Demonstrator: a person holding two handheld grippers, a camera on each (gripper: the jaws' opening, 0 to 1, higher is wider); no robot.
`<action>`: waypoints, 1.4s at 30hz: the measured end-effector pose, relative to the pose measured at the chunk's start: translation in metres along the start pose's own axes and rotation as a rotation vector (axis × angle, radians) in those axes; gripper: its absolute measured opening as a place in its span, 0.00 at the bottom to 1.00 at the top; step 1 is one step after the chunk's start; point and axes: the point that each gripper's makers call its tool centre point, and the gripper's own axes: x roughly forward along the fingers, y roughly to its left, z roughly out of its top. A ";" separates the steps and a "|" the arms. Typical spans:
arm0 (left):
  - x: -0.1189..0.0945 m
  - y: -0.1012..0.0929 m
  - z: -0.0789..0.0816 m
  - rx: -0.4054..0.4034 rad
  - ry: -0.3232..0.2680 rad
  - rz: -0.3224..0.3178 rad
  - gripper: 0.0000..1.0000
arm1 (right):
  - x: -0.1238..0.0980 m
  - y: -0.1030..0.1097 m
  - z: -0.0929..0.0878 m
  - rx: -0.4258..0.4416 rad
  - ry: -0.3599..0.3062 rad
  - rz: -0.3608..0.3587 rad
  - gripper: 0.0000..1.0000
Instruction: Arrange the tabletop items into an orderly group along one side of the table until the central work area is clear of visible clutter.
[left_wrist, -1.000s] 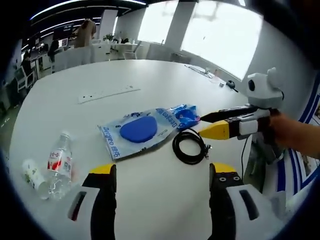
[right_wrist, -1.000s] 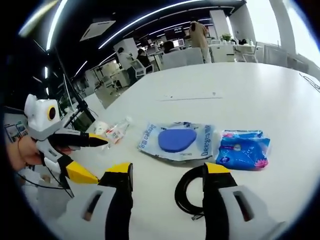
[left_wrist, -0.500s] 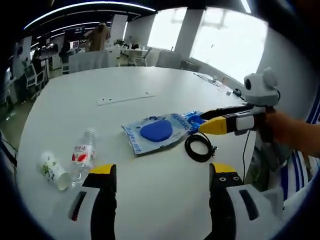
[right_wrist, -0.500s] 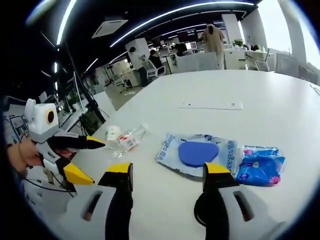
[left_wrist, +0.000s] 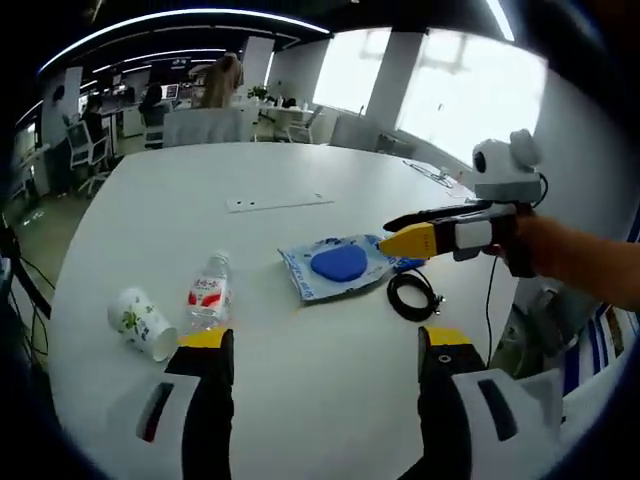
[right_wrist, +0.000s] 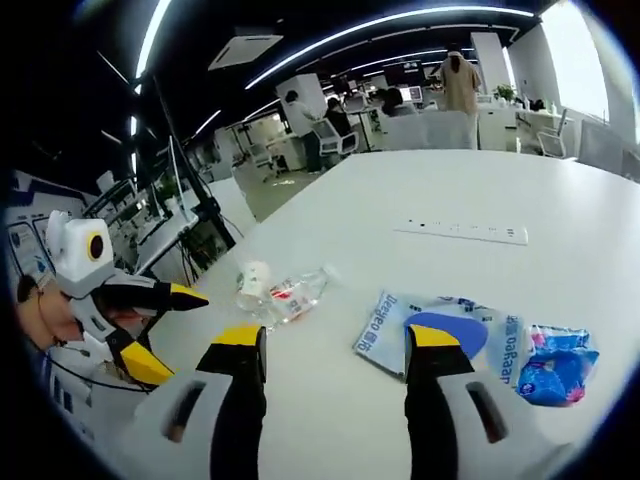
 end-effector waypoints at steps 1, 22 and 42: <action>-0.002 0.002 0.001 -0.003 -0.005 0.003 0.77 | 0.003 0.002 0.001 -0.003 0.003 0.004 0.55; -0.031 0.048 0.003 -0.071 -0.054 0.040 0.77 | 0.080 0.037 0.018 -0.002 0.060 0.118 0.54; -0.033 0.089 0.010 -0.134 -0.100 0.070 0.76 | 0.151 0.030 0.015 0.217 0.082 0.155 0.50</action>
